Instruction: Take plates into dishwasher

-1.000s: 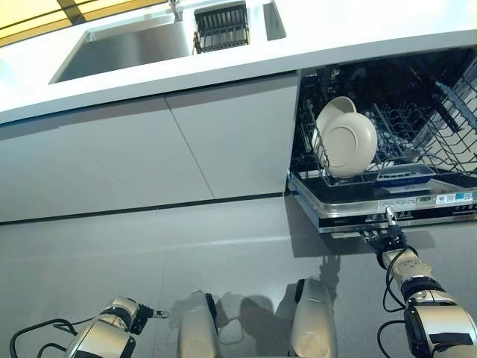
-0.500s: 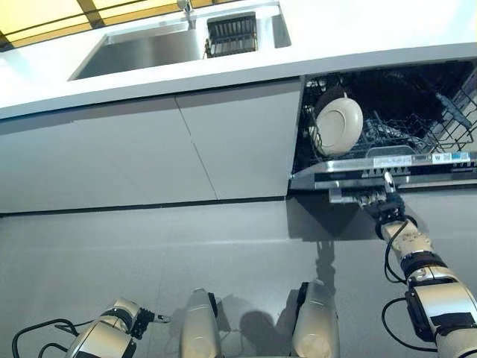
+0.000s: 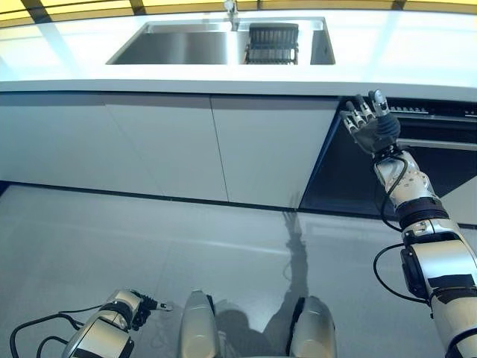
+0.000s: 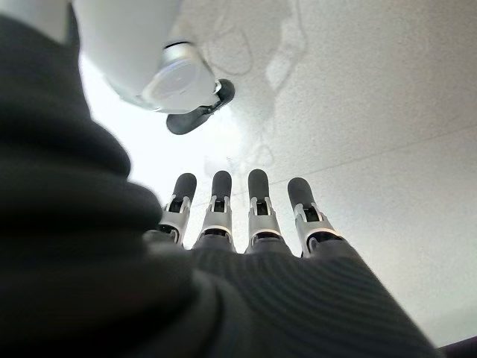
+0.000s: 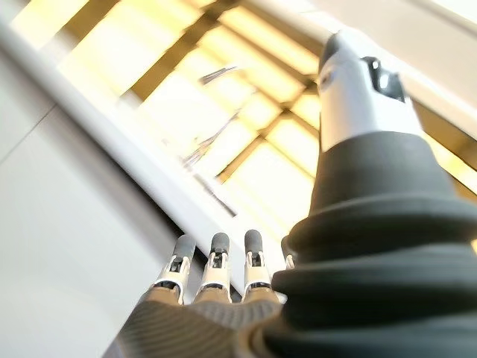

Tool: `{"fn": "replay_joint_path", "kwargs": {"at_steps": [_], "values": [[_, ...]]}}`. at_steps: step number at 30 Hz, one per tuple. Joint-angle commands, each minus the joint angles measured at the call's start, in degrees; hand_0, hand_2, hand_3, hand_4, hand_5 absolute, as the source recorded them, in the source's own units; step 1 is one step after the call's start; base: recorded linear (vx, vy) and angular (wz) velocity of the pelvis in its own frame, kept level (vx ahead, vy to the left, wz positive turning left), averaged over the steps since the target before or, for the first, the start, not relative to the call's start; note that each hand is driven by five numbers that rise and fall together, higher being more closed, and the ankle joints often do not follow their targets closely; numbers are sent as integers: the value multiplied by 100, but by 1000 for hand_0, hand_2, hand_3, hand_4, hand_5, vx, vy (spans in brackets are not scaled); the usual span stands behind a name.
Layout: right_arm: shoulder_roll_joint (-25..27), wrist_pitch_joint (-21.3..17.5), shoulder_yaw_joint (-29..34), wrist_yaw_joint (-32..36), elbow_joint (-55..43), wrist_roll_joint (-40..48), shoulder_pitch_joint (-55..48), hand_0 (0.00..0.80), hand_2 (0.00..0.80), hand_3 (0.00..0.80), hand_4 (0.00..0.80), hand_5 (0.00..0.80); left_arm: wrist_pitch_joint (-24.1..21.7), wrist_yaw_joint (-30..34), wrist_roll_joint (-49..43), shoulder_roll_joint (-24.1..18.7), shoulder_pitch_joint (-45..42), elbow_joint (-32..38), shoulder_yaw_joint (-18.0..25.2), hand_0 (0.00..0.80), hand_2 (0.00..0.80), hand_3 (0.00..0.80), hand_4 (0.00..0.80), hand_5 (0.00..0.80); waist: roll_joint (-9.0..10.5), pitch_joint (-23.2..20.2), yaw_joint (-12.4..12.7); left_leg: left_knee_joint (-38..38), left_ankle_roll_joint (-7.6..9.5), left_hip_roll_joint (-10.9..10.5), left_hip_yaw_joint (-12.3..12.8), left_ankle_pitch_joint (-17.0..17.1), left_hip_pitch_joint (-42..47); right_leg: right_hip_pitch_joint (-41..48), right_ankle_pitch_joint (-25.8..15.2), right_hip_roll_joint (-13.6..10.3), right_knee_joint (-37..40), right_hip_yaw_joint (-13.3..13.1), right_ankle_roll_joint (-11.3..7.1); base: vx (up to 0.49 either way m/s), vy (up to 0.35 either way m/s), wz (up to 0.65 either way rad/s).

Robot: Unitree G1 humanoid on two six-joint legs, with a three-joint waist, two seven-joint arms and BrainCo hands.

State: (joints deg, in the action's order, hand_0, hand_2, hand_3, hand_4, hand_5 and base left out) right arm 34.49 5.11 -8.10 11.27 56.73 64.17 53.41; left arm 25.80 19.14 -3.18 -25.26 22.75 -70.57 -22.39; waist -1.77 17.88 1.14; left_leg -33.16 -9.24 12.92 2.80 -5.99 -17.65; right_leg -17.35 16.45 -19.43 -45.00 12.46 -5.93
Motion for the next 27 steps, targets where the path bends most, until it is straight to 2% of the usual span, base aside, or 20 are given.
{"fn": "replay_joint_path", "kwargs": {"at_steps": [1,2,8,13,18,21,22,27], "values": [[148,-83,-10,-70,270,-1076,-59,0,0,0,0,0,42,39,-76,-386,273,4,-267,0,0,0,0,0,94,-372,149,536,391,-89,377,-80,701,731,-788,178,1356,-95,-58,74,8,-6],[131,-81,-116,-34,313,-1378,-277,0,0,0,0,0,16,59,-61,-404,292,0,-259,0,0,0,0,0,113,-476,129,1081,346,-79,417,233,895,922,-993,235,1894,-53,-107,80,11,-11],[-252,-6,-444,-112,-3,-2390,-1419,0,0,0,0,0,-165,-2,-27,-293,89,-32,-215,0,0,0,0,0,183,-912,31,2755,202,-146,587,1015,1592,1726,-1686,459,3594,112,-306,90,32,-5],[-651,-244,-621,-337,-341,-3511,-2810,0,0,0,0,0,-561,-352,106,-102,-403,-36,-12,0,0,0,0,0,197,-1199,-79,3645,99,-125,799,1309,1941,2071,-2052,502,4454,267,-449,16,48,-8],[-1089,-635,-744,-648,-131,-4279,-3793,0,0,0,0,0,-847,-519,126,172,-795,-62,161,0,0,0,0,0,180,-1395,-107,3816,45,-117,919,1297,2017,2239,-2190,548,4873,468,-476,-24,44,-6],[-1603,-481,-698,-822,302,-4390,-4302,0,0,0,0,0,-1067,-531,-210,488,-1089,-128,238,0,0,0,0,0,166,-1459,-114,3805,96,-126,957,1230,2086,2283,-2065,560,4757,487,-425,-12,48,-1],[-1754,-447,-677,-914,510,-4561,-4441,0,0,0,0,0,-1268,-462,-330,578,-1197,-169,168,0,0,0,0,0,160,-1484,-135,3806,108,-120,980,1202,2120,2305,-2040,562,4756,481,-416,6,34,-1],[-2002,-129,-645,-1292,1133,-5099,-4653,0,0,0,0,0,-1841,-269,-609,870,-1378,-163,23,0,0,0,0,0,122,-1514,-134,3815,151,-148,969,1121,2213,2398,-2018,562,4794,472,-409,2,4,-1]]}}
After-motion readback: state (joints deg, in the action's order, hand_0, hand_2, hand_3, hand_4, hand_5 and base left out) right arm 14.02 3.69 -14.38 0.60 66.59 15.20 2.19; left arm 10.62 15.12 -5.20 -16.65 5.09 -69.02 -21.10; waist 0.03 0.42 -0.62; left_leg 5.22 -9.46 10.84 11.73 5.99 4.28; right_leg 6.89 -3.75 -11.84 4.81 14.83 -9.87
